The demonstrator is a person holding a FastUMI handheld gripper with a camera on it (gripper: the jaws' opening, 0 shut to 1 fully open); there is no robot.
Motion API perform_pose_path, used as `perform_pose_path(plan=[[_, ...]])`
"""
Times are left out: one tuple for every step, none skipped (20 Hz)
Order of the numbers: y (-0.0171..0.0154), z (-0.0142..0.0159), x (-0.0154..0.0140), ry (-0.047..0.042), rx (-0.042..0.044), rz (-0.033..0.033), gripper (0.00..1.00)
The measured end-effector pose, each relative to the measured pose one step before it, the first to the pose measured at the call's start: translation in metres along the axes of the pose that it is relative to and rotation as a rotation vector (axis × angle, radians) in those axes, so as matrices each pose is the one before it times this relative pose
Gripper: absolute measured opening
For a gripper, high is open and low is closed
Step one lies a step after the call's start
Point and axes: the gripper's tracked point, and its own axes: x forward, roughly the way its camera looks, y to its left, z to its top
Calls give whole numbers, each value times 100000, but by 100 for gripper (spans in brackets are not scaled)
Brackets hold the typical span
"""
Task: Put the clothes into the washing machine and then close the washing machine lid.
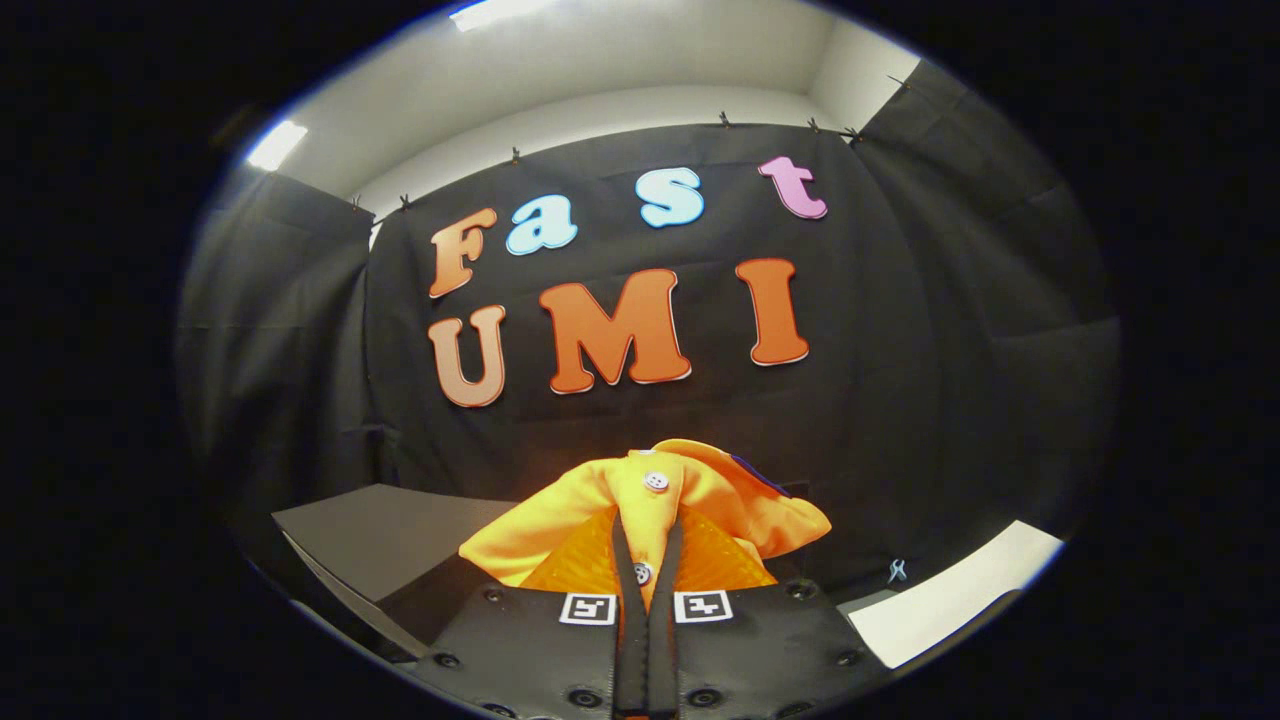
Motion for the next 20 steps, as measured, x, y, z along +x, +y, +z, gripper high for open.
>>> perform_pose_path(plan=[[-163, -1568, 666, 1635, 212, -1040, 8], [-101, -1670, 918, 2989, 182, -943, 8], [26, -1871, 1183, 3971, 95, -875, 8], [-200, -1589, 1085, 3256, -418, -1474, 8], [-115, -1639, 1096, 2914, -701, -1415, 8], [-205, -1867, 1322, 3474, -1283, -1160, 7], [-256, -1555, 1344, 3956, -1293, -1126, 8], [-107, -1270, 1251, 4454, -682, -847, 8], [-146, -1292, 1285, 3988, 1079, -599, 8], [181, -1093, 1227, 3244, 1863, 480, 8], [-139, -918, 1230, 3143, 2275, -218, 8], [-223, -1150, 1259, 3609, 1891, -405, 8], [-198, -984, 1016, 2591, 575, -606, 8], [-283, -891, 579, 2909, -983, -1078, 8], [-114, -887, 794, 2398, -930, -768, 8], [239, -1033, 573, 3306, -522, 82, 8], [349, -876, 397, 2783, -432, 297, 8], [179, -680, 509, 2153, -569, 227, 8], [211, -869, 750, 3150, -591, 371, 8], [50, -1044, 704, 3793, -25, 9, 8]])
